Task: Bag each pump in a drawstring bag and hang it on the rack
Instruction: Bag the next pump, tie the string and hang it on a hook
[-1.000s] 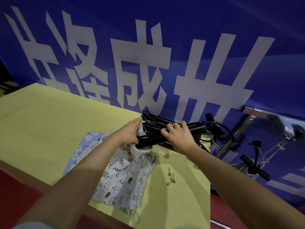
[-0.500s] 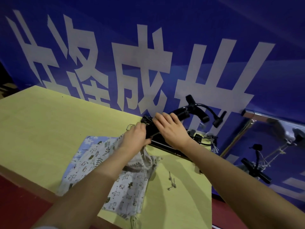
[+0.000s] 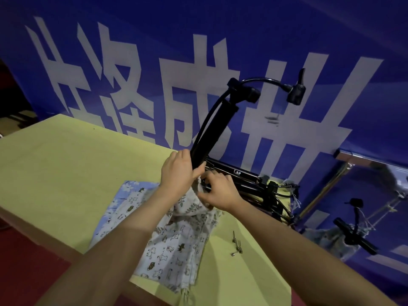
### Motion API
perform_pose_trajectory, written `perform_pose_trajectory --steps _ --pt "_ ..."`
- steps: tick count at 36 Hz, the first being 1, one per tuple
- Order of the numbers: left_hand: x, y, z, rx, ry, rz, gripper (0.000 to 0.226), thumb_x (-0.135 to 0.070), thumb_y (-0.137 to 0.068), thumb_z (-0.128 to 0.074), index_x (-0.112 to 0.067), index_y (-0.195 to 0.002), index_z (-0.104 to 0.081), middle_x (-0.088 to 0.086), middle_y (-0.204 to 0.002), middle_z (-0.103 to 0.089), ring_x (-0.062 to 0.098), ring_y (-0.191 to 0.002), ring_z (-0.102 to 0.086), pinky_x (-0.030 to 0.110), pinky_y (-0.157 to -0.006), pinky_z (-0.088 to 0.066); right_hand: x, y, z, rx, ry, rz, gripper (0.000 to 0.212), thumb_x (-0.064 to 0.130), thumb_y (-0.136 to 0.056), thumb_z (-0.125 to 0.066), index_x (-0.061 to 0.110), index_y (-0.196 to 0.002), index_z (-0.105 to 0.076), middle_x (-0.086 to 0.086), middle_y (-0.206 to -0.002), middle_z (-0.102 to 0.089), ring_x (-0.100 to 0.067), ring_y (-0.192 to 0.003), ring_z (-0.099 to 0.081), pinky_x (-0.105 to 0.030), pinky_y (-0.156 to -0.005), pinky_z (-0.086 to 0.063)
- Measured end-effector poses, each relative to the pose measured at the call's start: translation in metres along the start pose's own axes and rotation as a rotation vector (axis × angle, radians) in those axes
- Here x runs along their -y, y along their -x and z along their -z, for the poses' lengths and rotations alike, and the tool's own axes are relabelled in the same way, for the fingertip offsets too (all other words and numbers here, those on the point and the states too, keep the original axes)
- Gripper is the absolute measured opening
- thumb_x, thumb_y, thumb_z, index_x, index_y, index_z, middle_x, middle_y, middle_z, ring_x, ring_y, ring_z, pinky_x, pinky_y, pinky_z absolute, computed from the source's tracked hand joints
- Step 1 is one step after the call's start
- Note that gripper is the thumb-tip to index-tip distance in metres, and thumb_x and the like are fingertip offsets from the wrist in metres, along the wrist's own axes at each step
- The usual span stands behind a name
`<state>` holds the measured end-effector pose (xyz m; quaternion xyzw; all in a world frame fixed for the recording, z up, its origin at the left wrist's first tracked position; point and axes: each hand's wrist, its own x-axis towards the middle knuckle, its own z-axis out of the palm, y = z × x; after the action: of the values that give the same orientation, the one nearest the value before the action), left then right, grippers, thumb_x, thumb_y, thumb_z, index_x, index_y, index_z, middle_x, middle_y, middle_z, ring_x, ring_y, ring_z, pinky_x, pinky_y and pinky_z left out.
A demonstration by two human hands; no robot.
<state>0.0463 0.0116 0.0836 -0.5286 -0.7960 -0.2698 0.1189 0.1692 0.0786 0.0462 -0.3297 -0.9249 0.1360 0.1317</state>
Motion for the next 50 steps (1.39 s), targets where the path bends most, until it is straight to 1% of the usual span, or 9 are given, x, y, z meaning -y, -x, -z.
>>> perform_pose_trajectory --steps 5,11,16,21,25,33,38,41,50 --pt "0.005 0.004 0.001 0.017 0.006 0.052 0.051 -0.048 -0.088 -0.053 0.003 -0.099 -0.054 0.016 -0.093 -0.060 0.032 -0.094 -0.050 0.038 -0.071 -0.040 0.006 -0.007 0.009 -0.034 -0.276 -0.138 0.021 0.015 -0.092 -0.047 0.012 -0.104 -0.064 -0.010 -0.098 -0.068 -0.030 -0.092 -0.062 -0.037 -0.075 -0.048" --pt "0.014 0.018 -0.009 0.035 0.029 0.050 0.046 -0.040 -0.087 -0.060 0.004 -0.094 -0.055 0.019 -0.085 -0.057 0.035 -0.087 -0.054 0.040 -0.063 -0.043 -0.009 -0.009 0.034 -0.128 -0.528 -0.208 0.021 0.011 -0.097 -0.049 0.002 -0.105 -0.066 -0.008 -0.091 -0.065 -0.019 -0.080 -0.060 -0.028 -0.070 -0.043" --pt "0.011 0.033 -0.024 0.137 0.037 0.083 0.047 -0.043 -0.093 -0.049 0.001 -0.108 -0.048 0.015 -0.104 -0.054 0.030 -0.102 -0.048 0.037 -0.077 -0.043 0.000 -0.012 0.049 -0.233 -0.779 -0.278 0.023 0.010 -0.099 -0.043 0.005 -0.110 -0.062 -0.002 -0.098 -0.061 -0.009 -0.082 -0.055 -0.002 -0.059 -0.040" --pt "0.008 0.039 -0.032 0.200 0.039 0.114 0.043 -0.040 -0.094 -0.048 -0.002 -0.113 -0.044 0.011 -0.112 -0.050 0.026 -0.108 -0.044 0.032 -0.083 -0.040 0.015 -0.008 0.049 -0.185 -0.988 -0.278 0.036 0.001 -0.097 -0.033 0.011 -0.123 -0.055 -0.005 -0.117 -0.062 -0.016 -0.108 -0.058 -0.024 -0.091 -0.046" --pt "0.009 0.042 -0.035 0.222 0.047 0.110 0.041 -0.037 -0.094 -0.049 -0.002 -0.114 -0.043 0.012 -0.115 -0.048 0.027 -0.111 -0.041 0.033 -0.087 -0.039 0.018 -0.004 0.052 -0.134 -1.117 -0.309 0.033 0.005 -0.082 -0.039 0.004 -0.110 -0.058 -0.012 -0.093 -0.058 -0.022 -0.085 -0.053 -0.031 -0.074 -0.041" --pt "0.007 0.040 -0.038 0.297 0.025 0.110 0.047 -0.034 -0.094 -0.052 -0.002 -0.126 -0.039 0.013 -0.124 -0.043 0.027 -0.119 -0.038 0.032 -0.098 -0.037 0.017 0.000 0.048 -0.245 -0.960 -0.197 0.018 0.024 -0.090 -0.064 0.017 -0.105 -0.058 0.011 -0.088 -0.063 -0.002 -0.078 -0.061 -0.012 -0.064 -0.047" --pt "0.009 0.040 -0.041 0.501 0.057 0.075 0.067 0.001 -0.084 -0.059 -0.002 -0.140 -0.022 0.015 -0.133 -0.029 0.030 -0.123 -0.036 0.035 -0.093 -0.041 0.008 -0.002 0.040 -0.295 -0.758 -0.245 0.014 0.031 -0.087 -0.067 0.022 -0.096 -0.060 -0.006 -0.099 -0.063 -0.019 -0.089 -0.063 -0.032 -0.077 -0.052" --pt "0.007 0.037 -0.040 0.536 0.084 0.108 0.065 0.008 -0.082 -0.055 -0.002 -0.138 -0.024 0.016 -0.132 -0.030 0.032 -0.121 -0.036 0.037 -0.094 -0.041 0.005 0.000 0.033 -0.260 -0.709 -0.241 0.014 0.027 -0.086 -0.069 0.021 -0.094 -0.060 -0.006 -0.104 -0.055 -0.020 -0.094 -0.058 -0.029 -0.082 -0.047" --pt "0.002 0.017 -0.022 0.201 0.390 0.159 0.047 0.008 -0.089 -0.042 -0.005 -0.134 -0.044 0.013 -0.124 -0.046 0.028 -0.119 -0.042 0.038 -0.101 -0.040 0.007 -0.004 0.026 -0.261 -0.629 -0.242 0.026 0.025 -0.086 -0.069 0.009 -0.106 -0.064 -0.003 -0.098 -0.049 -0.013 -0.087 -0.051 -0.010 -0.069 -0.032"
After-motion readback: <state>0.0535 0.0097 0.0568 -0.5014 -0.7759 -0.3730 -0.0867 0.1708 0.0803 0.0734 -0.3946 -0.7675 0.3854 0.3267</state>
